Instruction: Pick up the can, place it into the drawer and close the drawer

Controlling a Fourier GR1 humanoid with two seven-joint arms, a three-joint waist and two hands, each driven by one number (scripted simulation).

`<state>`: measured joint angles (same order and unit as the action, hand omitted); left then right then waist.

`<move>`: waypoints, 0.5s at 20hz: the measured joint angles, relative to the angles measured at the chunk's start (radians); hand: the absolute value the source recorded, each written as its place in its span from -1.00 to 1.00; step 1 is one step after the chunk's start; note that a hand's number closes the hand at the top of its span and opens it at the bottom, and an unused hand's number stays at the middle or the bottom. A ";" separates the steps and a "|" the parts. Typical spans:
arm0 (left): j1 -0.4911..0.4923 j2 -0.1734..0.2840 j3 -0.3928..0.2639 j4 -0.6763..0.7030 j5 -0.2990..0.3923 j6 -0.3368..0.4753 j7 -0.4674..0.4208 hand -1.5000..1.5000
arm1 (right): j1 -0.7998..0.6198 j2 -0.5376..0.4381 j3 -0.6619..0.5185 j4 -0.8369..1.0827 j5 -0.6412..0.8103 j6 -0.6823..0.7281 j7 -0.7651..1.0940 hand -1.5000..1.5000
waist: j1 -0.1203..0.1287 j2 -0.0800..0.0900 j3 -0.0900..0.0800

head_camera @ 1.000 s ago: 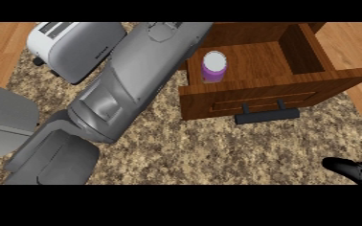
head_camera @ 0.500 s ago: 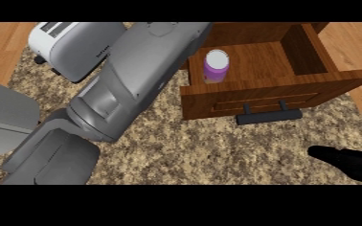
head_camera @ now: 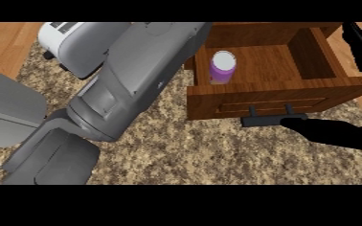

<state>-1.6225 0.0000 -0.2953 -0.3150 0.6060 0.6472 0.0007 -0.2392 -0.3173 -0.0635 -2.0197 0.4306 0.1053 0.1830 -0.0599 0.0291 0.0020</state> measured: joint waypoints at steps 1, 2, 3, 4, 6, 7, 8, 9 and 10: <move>-0.008 0.000 0.001 0.007 0.000 0.002 0.000 -1.00 | -0.010 0.000 0.023 0.023 0.034 -0.007 -0.008 -1.00 | 0.004 -0.001 0.000; -0.016 0.000 -0.001 0.010 0.000 0.012 -0.001 -1.00 | -0.019 0.000 0.041 0.057 0.067 -0.018 -0.027 -1.00 | 0.006 -0.001 0.000; -0.019 0.000 -0.003 0.016 -0.003 0.012 -0.004 -1.00 | -0.031 -0.007 0.049 0.091 0.094 -0.025 -0.041 -1.00 | 0.011 -0.002 0.000; -0.018 0.000 -0.004 0.022 -0.004 0.008 -0.008 -1.00 | -0.047 -0.004 0.067 0.120 0.126 -0.035 -0.046 -1.00 | 0.015 -0.003 0.000; -0.016 0.000 -0.002 0.029 -0.006 0.003 -0.017 -1.00 | -0.061 -0.005 0.096 0.177 0.175 -0.051 -0.074 -1.00 | 0.022 -0.005 0.000; -0.014 0.000 0.001 0.032 -0.008 -0.007 -0.022 -1.00 | -0.077 -0.002 0.108 0.212 0.201 -0.062 -0.082 -1.00 | 0.027 -0.006 0.000; -0.010 0.000 -0.004 0.027 -0.011 -0.011 -0.018 -1.00 | -0.087 0.004 0.126 0.255 0.236 -0.080 -0.092 -1.00 | 0.036 -0.009 0.000; -0.012 0.001 -0.003 0.030 -0.014 -0.013 -0.017 -1.00 | -0.107 0.007 0.139 0.295 0.269 -0.095 -0.095 -1.00 | 0.041 -0.009 0.000; -0.020 0.005 -0.002 0.034 -0.016 -0.018 -0.006 -1.00 | -0.119 0.012 0.153 0.329 0.299 -0.109 -0.102 -1.00 | 0.045 -0.011 -0.001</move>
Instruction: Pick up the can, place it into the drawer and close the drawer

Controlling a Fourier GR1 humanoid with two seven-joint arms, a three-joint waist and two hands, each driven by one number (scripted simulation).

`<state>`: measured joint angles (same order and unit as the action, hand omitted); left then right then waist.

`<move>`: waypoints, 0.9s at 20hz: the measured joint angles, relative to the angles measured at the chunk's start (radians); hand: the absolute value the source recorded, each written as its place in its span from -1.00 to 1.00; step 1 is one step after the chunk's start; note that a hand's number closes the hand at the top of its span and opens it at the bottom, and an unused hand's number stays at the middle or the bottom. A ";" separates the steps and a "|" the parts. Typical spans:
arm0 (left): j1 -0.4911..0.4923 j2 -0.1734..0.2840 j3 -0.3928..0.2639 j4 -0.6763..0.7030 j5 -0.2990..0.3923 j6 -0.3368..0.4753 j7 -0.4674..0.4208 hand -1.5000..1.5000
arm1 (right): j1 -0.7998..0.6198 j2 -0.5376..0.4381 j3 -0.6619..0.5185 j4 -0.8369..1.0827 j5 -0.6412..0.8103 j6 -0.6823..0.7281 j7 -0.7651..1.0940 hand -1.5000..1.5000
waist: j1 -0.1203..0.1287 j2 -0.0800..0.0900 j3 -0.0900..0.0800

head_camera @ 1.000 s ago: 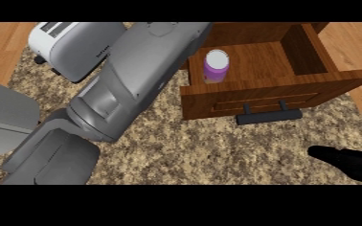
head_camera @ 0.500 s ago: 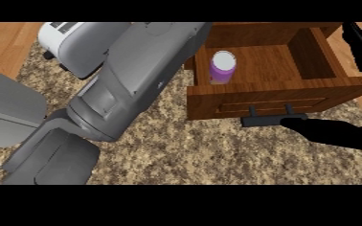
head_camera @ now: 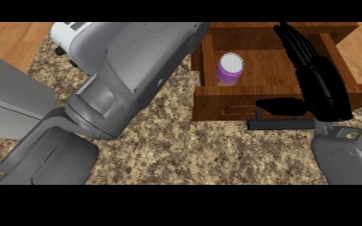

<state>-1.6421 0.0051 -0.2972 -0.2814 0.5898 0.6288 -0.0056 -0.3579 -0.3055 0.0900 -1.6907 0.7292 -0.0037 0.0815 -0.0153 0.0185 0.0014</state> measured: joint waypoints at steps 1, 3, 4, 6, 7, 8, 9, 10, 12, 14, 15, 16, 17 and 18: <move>0.002 0.003 0.004 0.002 -0.001 -0.007 -0.006 -1.00 | -0.010 0.009 0.019 0.037 0.034 -0.019 -0.005 -1.00 | 0.003 0.000 0.000; 0.007 0.011 0.012 -0.002 -0.001 -0.017 -0.007 -1.00 | -0.042 0.020 0.036 0.125 0.089 -0.058 -0.019 -1.00 | 0.011 -0.001 0.000; 0.015 0.018 0.018 -0.002 -0.001 -0.026 -0.013 -1.00 | -0.065 0.028 0.041 0.171 0.109 -0.076 -0.029 -1.00 | 0.014 -0.001 0.000; 0.020 0.031 0.027 -0.009 -0.001 -0.040 -0.011 -1.00 | -0.102 0.046 0.043 0.272 0.145 -0.129 -0.059 -1.00 | 0.021 -0.002 0.000; 0.022 0.037 0.027 -0.011 -0.004 -0.041 -0.008 -1.00 | -0.121 0.053 0.043 0.322 0.160 -0.154 -0.076 -1.00 | 0.024 -0.003 0.000; 0.026 0.044 0.030 -0.015 -0.006 -0.042 -0.006 -1.00 | -0.140 0.062 0.041 0.372 0.173 -0.175 -0.087 -1.00 | 0.027 -0.004 0.000; 0.025 0.050 0.030 -0.023 -0.009 -0.039 0.007 -1.00 | -0.155 0.076 0.044 0.417 0.192 -0.203 -0.092 -1.00 | 0.032 -0.006 0.000; 0.030 0.050 0.027 -0.034 -0.014 -0.036 0.012 -1.00 | -0.182 0.080 0.039 0.463 0.204 -0.222 -0.100 -1.00 | 0.036 -0.008 0.000; 0.035 0.079 0.026 -0.037 -0.023 -0.049 0.027 -1.00 | -0.230 0.097 0.028 0.550 0.229 -0.270 -0.110 -1.00 | 0.039 -0.007 0.000; 0.048 0.092 0.028 -0.049 -0.027 -0.053 0.034 -1.00 | -0.282 0.105 0.010 0.646 0.251 -0.322 -0.123 -1.00 | 0.046 -0.007 0.000; 0.055 0.096 0.027 -0.061 -0.031 -0.053 0.038 -1.00 | -0.297 0.114 0.005 0.686 0.265 -0.355 -0.125 -1.00 | 0.048 -0.009 -0.001; 0.068 0.101 0.025 -0.072 -0.034 -0.058 0.038 -1.00 | -0.319 0.116 -0.006 0.729 0.277 -0.385 -0.127 -1.00 | 0.052 -0.009 0.000; 0.073 0.106 0.025 -0.079 -0.037 -0.057 0.043 -1.00 | -0.343 0.125 -0.015 0.770 0.289 -0.419 -0.125 -1.00 | 0.055 -0.008 0.000; 0.085 0.112 0.023 -0.092 -0.040 -0.061 0.048 -1.00 | -0.366 0.124 -0.029 0.808 0.293 -0.443 -0.130 -1.00 | 0.059 -0.009 0.000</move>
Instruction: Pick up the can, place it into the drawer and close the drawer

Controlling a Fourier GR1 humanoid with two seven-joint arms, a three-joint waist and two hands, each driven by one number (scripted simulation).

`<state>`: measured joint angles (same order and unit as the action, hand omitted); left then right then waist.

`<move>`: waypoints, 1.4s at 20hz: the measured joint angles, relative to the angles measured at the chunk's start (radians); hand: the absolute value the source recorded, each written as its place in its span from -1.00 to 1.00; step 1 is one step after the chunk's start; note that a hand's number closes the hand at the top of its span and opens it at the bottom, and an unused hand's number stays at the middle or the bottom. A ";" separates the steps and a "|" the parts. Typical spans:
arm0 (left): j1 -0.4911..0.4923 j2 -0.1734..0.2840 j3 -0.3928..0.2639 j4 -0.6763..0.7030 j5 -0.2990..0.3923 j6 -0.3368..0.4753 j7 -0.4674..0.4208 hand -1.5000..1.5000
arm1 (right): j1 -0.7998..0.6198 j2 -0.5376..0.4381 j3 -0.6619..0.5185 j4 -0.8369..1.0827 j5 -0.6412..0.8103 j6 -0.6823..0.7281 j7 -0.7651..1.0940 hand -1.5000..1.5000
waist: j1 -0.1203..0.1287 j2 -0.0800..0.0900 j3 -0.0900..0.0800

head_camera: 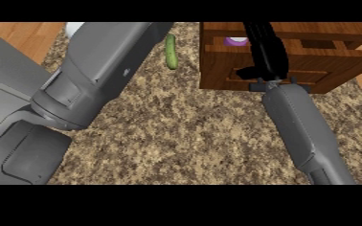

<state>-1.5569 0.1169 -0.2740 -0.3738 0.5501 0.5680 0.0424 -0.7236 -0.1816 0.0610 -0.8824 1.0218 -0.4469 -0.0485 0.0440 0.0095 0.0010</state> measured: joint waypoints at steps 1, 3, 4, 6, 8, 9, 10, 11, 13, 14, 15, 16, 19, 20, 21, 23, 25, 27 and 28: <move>0.014 0.008 -0.003 -0.015 -0.003 -0.006 0.009 -1.00 | -0.018 0.001 -0.011 0.036 0.005 -0.026 -0.005 -1.00 | 0.004 -0.001 0.000; 0.039 0.026 -0.004 -0.038 -0.006 -0.020 0.018 -1.00 | -0.071 0.002 -0.031 0.107 0.014 -0.069 -0.012 -1.00 | 0.011 -0.001 0.000; 0.043 0.034 -0.008 -0.051 -0.010 -0.022 0.030 -1.00 | -0.100 0.004 -0.041 0.141 0.019 -0.086 -0.011 -1.00 | 0.015 -0.001 0.000; 0.055 0.052 -0.009 -0.080 -0.014 -0.024 0.050 -1.00 | -0.146 0.013 -0.054 0.207 0.032 -0.123 -0.008 -1.00 | 0.020 -0.001 0.000; 0.067 0.071 -0.015 -0.103 -0.021 -0.031 0.069 -1.00 | -0.199 0.012 -0.068 0.266 0.040 -0.150 -0.009 -1.00 | 0.026 0.000 0.000; 0.071 0.083 -0.015 -0.115 -0.023 -0.034 0.080 -1.00 | -0.224 0.011 -0.076 0.295 0.041 -0.159 -0.011 -1.00 | 0.028 0.001 0.000; 0.077 0.081 -0.019 -0.132 -0.025 -0.030 0.090 -1.00 | -0.241 0.008 -0.085 0.320 0.040 -0.173 -0.016 -1.00 | 0.033 0.001 0.000; 0.083 0.086 -0.019 -0.145 -0.027 -0.028 0.097 -1.00 | -0.261 0.004 -0.092 0.346 0.043 -0.182 -0.018 -1.00 | 0.036 0.002 0.000; 0.110 0.092 -0.025 -0.173 -0.031 -0.029 0.103 -1.00 | -0.297 0.000 -0.103 0.393 0.045 -0.191 -0.022 -1.00 | 0.042 0.004 0.000; 0.125 0.093 -0.029 -0.193 -0.033 -0.029 0.109 -1.00 | -0.310 -0.002 -0.107 0.414 0.047 -0.195 -0.023 -1.00 | 0.047 0.004 0.000; 0.132 0.097 -0.031 -0.209 -0.034 -0.025 0.119 -1.00 | -0.323 -0.004 -0.111 0.434 0.048 -0.197 -0.028 -1.00 | 0.048 0.004 0.000; 0.143 0.110 -0.031 -0.225 -0.034 -0.035 0.128 -1.00 | -0.336 -0.007 -0.113 0.452 0.051 -0.199 -0.028 -1.00 | 0.051 0.004 0.000; 0.179 0.121 -0.038 -0.270 -0.037 -0.038 0.137 -1.00 | -0.375 -0.012 -0.125 0.498 0.049 -0.191 -0.037 -1.00 | 0.058 0.011 0.003; 0.184 0.127 -0.038 -0.284 -0.037 -0.042 0.145 -1.00 | -0.386 -0.014 -0.129 0.511 0.048 -0.190 -0.041 -1.00 | 0.060 0.012 0.004; 0.196 0.134 -0.040 -0.302 -0.037 -0.044 0.150 -1.00 | -0.393 -0.017 -0.135 0.522 0.043 -0.184 -0.049 -1.00 | 0.063 0.013 0.005; 0.213 0.157 -0.041 -0.330 -0.038 -0.050 0.165 -1.00 | -0.406 -0.013 -0.146 0.538 0.034 -0.179 -0.064 -1.00 | 0.060 0.015 0.007; 0.237 0.168 -0.040 -0.355 -0.037 -0.055 0.167 -1.00 | -0.413 -0.009 -0.164 0.543 0.013 -0.172 -0.101 -1.00 | 0.057 0.018 0.008; 0.264 0.170 -0.045 -0.382 -0.039 -0.055 0.162 -1.00 | -0.421 -0.008 -0.182 0.550 -0.005 -0.166 -0.134 -1.00 | 0.056 0.022 0.009; 0.278 0.176 -0.046 -0.394 -0.040 -0.058 0.163 -1.00 | -0.423 -0.006 -0.188 0.554 -0.010 -0.169 -0.146 -1.00 | 0.054 0.022 0.009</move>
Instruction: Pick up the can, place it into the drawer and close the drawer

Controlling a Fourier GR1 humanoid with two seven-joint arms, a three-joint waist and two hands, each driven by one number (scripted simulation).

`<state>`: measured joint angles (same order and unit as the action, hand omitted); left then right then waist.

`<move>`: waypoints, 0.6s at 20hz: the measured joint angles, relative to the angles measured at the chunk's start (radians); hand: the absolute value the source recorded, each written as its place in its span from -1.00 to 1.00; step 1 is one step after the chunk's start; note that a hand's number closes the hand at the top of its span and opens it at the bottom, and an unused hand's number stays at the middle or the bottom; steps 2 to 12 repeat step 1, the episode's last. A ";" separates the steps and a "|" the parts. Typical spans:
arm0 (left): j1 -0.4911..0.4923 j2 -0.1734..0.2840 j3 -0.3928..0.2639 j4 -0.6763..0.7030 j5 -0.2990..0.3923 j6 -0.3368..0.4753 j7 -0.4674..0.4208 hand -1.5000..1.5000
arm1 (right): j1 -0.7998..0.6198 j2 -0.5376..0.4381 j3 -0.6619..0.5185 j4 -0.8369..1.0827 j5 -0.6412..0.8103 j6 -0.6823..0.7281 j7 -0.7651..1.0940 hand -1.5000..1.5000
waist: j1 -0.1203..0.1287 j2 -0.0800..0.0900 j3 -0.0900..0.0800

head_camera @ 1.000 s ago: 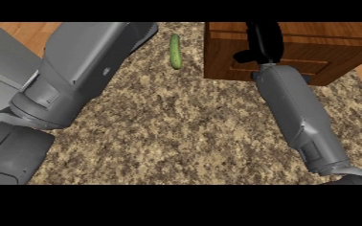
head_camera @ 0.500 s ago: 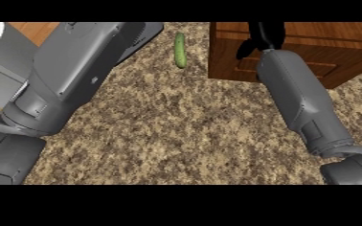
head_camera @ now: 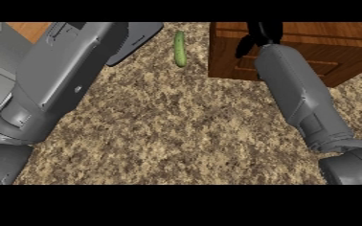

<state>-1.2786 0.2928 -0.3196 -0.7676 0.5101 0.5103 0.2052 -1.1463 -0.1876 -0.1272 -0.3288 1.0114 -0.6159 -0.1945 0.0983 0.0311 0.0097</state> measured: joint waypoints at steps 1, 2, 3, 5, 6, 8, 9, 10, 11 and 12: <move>0.012 0.002 -0.003 -0.016 -0.001 0.002 0.003 -1.00 | -0.003 -0.001 -0.006 0.005 -0.005 0.003 -0.016 -1.00 | 0.000 0.000 0.000; 0.012 0.002 -0.003 -0.016 -0.001 0.002 0.003 -1.00 | -0.003 -0.001 -0.006 0.005 -0.005 0.003 -0.016 -1.00 | 0.000 0.000 0.000; 0.012 0.002 -0.003 -0.016 -0.001 0.002 0.003 -1.00 | -0.003 -0.001 -0.006 0.005 -0.005 0.003 -0.016 -1.00 | 0.000 0.000 0.000; 0.012 0.002 -0.003 -0.016 -0.001 0.002 0.003 -1.00 | -0.003 -0.001 -0.006 0.005 -0.005 0.003 -0.016 -1.00 | 0.000 0.000 0.000; 0.012 0.002 -0.003 -0.016 -0.001 0.002 0.003 -1.00 | -0.003 -0.001 -0.006 0.005 -0.005 0.003 -0.016 -1.00 | 0.000 0.000 0.000; 0.012 0.002 -0.003 -0.016 -0.001 0.002 0.003 -1.00 | -0.003 -0.001 -0.006 0.005 -0.005 0.003 -0.016 -1.00 | 0.000 0.000 0.000; 0.012 0.002 -0.003 -0.016 -0.001 0.002 0.003 -1.00 | -0.003 -0.001 -0.006 0.005 -0.005 0.003 -0.016 -1.00 | 0.000 0.000 0.000; 0.012 0.002 -0.003 -0.016 -0.001 0.002 0.003 -1.00 | -0.003 -0.001 -0.006 0.005 -0.005 0.003 -0.016 -1.00 | 0.000 0.000 0.000; 0.012 0.002 -0.003 -0.016 -0.001 0.002 0.003 -1.00 | -0.003 -0.001 -0.006 0.005 -0.005 0.003 -0.016 -1.00 | 0.000 0.000 0.000; 0.012 0.002 -0.003 -0.016 -0.001 0.002 0.003 -1.00 | -0.003 -0.001 -0.006 0.005 -0.005 0.003 -0.016 -1.00 | 0.000 0.000 0.000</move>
